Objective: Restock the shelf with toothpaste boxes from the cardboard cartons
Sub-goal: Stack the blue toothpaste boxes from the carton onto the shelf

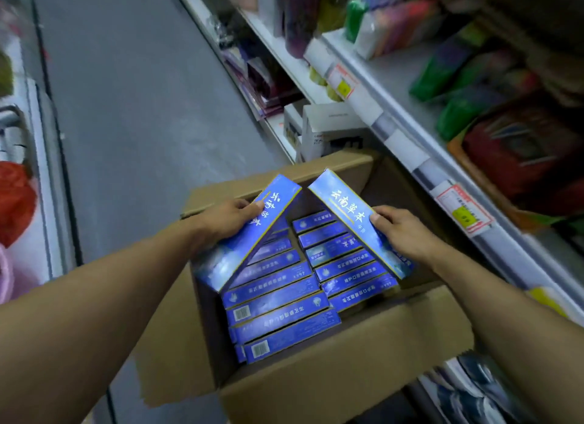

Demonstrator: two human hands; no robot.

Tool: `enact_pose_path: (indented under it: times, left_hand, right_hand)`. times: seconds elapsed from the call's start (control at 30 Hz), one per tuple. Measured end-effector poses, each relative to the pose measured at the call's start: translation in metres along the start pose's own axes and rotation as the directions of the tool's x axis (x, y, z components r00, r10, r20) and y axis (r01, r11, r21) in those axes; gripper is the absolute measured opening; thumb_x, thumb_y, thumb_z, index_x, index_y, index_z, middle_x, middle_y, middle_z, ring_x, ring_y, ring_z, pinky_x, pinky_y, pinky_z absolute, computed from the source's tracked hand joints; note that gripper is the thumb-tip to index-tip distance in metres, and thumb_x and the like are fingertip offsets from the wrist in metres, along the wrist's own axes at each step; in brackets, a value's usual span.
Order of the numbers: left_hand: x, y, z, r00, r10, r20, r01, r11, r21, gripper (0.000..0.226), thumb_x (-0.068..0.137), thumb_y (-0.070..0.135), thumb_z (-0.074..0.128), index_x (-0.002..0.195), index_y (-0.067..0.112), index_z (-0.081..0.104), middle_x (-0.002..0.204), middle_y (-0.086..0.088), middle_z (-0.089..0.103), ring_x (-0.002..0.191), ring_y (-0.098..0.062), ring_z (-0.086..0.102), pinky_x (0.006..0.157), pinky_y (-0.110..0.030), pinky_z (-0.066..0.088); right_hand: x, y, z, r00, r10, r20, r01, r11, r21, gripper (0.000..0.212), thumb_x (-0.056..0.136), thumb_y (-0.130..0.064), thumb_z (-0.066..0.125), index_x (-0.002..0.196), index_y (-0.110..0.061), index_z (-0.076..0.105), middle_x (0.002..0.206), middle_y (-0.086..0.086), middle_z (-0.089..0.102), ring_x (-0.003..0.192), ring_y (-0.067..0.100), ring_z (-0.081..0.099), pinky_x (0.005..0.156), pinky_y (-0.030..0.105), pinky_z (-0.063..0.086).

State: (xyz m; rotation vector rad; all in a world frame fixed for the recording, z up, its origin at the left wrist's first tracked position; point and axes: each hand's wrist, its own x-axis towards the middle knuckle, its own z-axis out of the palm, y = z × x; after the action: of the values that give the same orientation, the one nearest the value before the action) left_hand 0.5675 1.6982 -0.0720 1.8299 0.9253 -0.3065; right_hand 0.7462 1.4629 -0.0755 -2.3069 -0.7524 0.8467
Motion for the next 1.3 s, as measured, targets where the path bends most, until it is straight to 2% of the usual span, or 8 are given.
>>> enact_pose_path:
  times: [0.13, 0.27, 0.37, 0.47, 0.7, 0.8, 0.97, 1.3]
  left_hand:
    - [-0.040, 0.033, -0.016, 0.996, 0.068, 0.059, -0.041, 0.928, -0.371, 0.021, 0.094, 0.025, 0.053, 0.082, 0.007, 0.052, 0.052, 0.002, 0.060, 0.041, -0.004, 0.055, 0.042, -0.014, 0.043]
    - [-0.069, 0.070, -0.038, 0.985, 0.160, 0.069, -0.135, 0.953, -0.273, 0.022, 0.089, 0.027, 0.061, 0.083, 0.017, 0.043, 0.071, -0.006, 0.057, 0.057, -0.014, 0.053, 0.055, -0.023, 0.044]
    - [-0.092, 0.102, -0.047, 0.961, 0.276, 0.017, -0.266, 0.940, -0.213, 0.023, 0.088, 0.015, 0.063, 0.082, 0.021, 0.041, 0.074, -0.006, 0.061, 0.055, -0.016, 0.055, 0.045, -0.017, 0.044]
    - [-0.119, 0.127, -0.052, 0.910, 0.414, -0.010, -0.410, 0.899, -0.153, 0.038, 0.081, 0.009, 0.069, 0.102, 0.021, 0.040, 0.090, -0.011, 0.067, 0.060, -0.021, 0.059, 0.051, -0.025, 0.041]
    - [-0.169, 0.189, -0.057, 0.774, 0.632, 0.034, -0.619, 0.768, -0.163, 0.096, 0.077, -0.003, 0.069, 0.142, 0.033, 0.008, 0.096, -0.016, 0.067, 0.060, -0.022, 0.061, 0.045, -0.029, 0.049]
    - [-0.192, 0.215, -0.051, 0.710, 0.704, 0.029, -0.690, 0.703, -0.175, 0.080, 0.078, -0.007, 0.067, 0.138, 0.020, 0.020, 0.100, -0.014, 0.062, 0.054, -0.009, 0.057, 0.037, -0.015, 0.039]
    - [-0.214, 0.260, -0.029, 0.650, 0.759, -0.037, -0.748, 0.632, -0.203, 0.058, 0.075, 0.000, 0.072, 0.114, 0.018, 0.033, 0.104, -0.015, 0.061, 0.069, -0.018, 0.059, 0.036, -0.019, 0.042]
    - [-0.257, 0.338, 0.023, 0.717, 0.697, -0.004, -0.598, 0.612, -0.518, 0.055, 0.074, -0.002, 0.072, 0.107, 0.015, 0.032, 0.093, 0.000, 0.048, 0.067, -0.014, 0.055, 0.039, -0.025, 0.050]
  right_hand:
    - [-0.047, -0.034, -0.024, 0.988, -0.042, -0.146, 0.033, 0.998, -0.059, 0.023, 0.099, -0.017, 0.043, 0.080, -0.024, 0.054, 0.079, -0.007, 0.056, 0.078, 0.011, 0.049, 0.069, 0.026, 0.033]
    - [-0.093, -0.068, -0.055, 0.955, -0.072, -0.288, 0.026, 0.987, -0.162, 0.039, 0.099, -0.013, 0.041, 0.062, -0.026, 0.040, 0.063, -0.011, 0.041, 0.070, 0.013, 0.042, 0.063, 0.027, 0.024]
    - [-0.127, -0.089, -0.078, 0.928, -0.067, -0.367, -0.014, 0.977, -0.213, 0.026, 0.099, -0.016, 0.041, 0.079, -0.014, 0.058, 0.077, -0.003, 0.052, 0.082, 0.016, 0.047, 0.065, 0.026, 0.025]
    - [-0.159, -0.104, -0.099, 0.895, -0.039, -0.445, -0.052, 0.980, -0.191, 0.024, 0.099, -0.018, 0.042, 0.105, -0.009, 0.063, 0.094, 0.001, 0.057, 0.089, 0.014, 0.050, 0.071, 0.024, 0.030]
    - [-0.234, -0.128, -0.142, 0.809, -0.009, -0.587, -0.113, 0.979, -0.171, 0.023, 0.100, -0.024, 0.040, 0.107, -0.017, 0.061, 0.102, 0.000, 0.060, 0.094, 0.019, 0.053, 0.080, 0.028, 0.036]
    - [-0.267, -0.134, -0.158, 0.772, -0.038, -0.634, -0.114, 0.974, -0.197, 0.022, 0.100, -0.021, 0.040, 0.097, -0.020, 0.061, 0.100, -0.001, 0.060, 0.092, 0.019, 0.053, 0.079, 0.029, 0.036]
    - [-0.321, -0.133, -0.182, 0.698, 0.003, -0.716, -0.205, 0.959, -0.195, 0.026, 0.100, -0.023, 0.040, 0.076, -0.026, 0.050, 0.084, -0.007, 0.055, 0.086, 0.020, 0.050, 0.072, 0.031, 0.033]
    - [-0.397, -0.108, -0.238, 0.519, 0.132, -0.844, -0.368, 0.926, -0.081, 0.027, 0.099, -0.026, 0.043, 0.109, -0.010, 0.063, 0.112, 0.007, 0.065, 0.095, 0.023, 0.055, 0.073, 0.030, 0.035]
